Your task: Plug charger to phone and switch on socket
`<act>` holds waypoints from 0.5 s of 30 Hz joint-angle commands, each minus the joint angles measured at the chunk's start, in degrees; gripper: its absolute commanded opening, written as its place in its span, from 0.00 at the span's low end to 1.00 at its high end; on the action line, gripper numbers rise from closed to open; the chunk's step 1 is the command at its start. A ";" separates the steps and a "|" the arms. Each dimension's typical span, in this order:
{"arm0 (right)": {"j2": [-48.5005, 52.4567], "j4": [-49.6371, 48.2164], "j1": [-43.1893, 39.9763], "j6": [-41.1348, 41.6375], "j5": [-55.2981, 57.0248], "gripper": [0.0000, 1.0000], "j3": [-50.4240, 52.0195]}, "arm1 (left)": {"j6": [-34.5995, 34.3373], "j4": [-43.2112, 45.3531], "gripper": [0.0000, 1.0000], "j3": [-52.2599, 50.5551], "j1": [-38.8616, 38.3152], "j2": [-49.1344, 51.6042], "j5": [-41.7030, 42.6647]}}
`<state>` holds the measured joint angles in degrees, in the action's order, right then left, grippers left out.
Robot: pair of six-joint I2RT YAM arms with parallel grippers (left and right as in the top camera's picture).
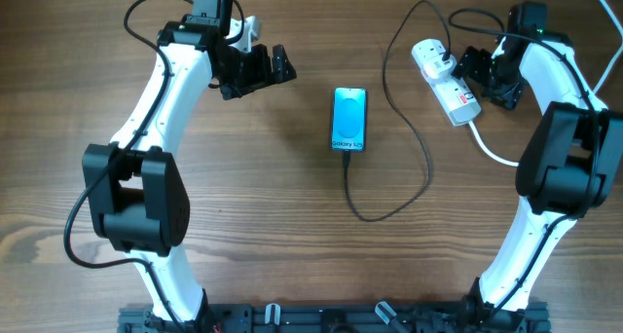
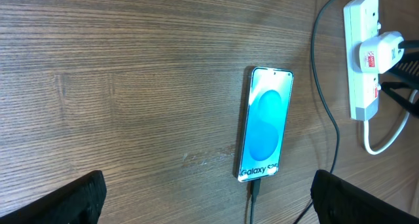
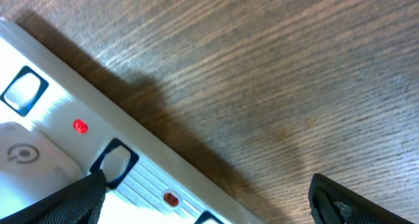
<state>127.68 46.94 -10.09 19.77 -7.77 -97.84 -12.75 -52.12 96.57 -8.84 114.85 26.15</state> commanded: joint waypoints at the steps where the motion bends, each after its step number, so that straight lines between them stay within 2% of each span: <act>1: -2.58 1.44 0.68 0.46 -2.32 1.00 1.68 | 0.68 -0.02 1.00 -0.15 0.07 0.26 -0.55; 6: -11.85 4.61 -0.63 3.96 -1.68 1.00 1.68 | 0.68 -0.04 1.00 -0.15 0.07 0.26 -0.55; 15: -33.62 14.86 -0.07 1.97 -1.22 1.00 1.88 | 0.68 -0.04 1.00 -0.15 0.07 0.26 -0.55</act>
<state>100.20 59.13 -10.61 22.83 -8.97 -95.70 -12.75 -52.12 96.57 -8.84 114.85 26.13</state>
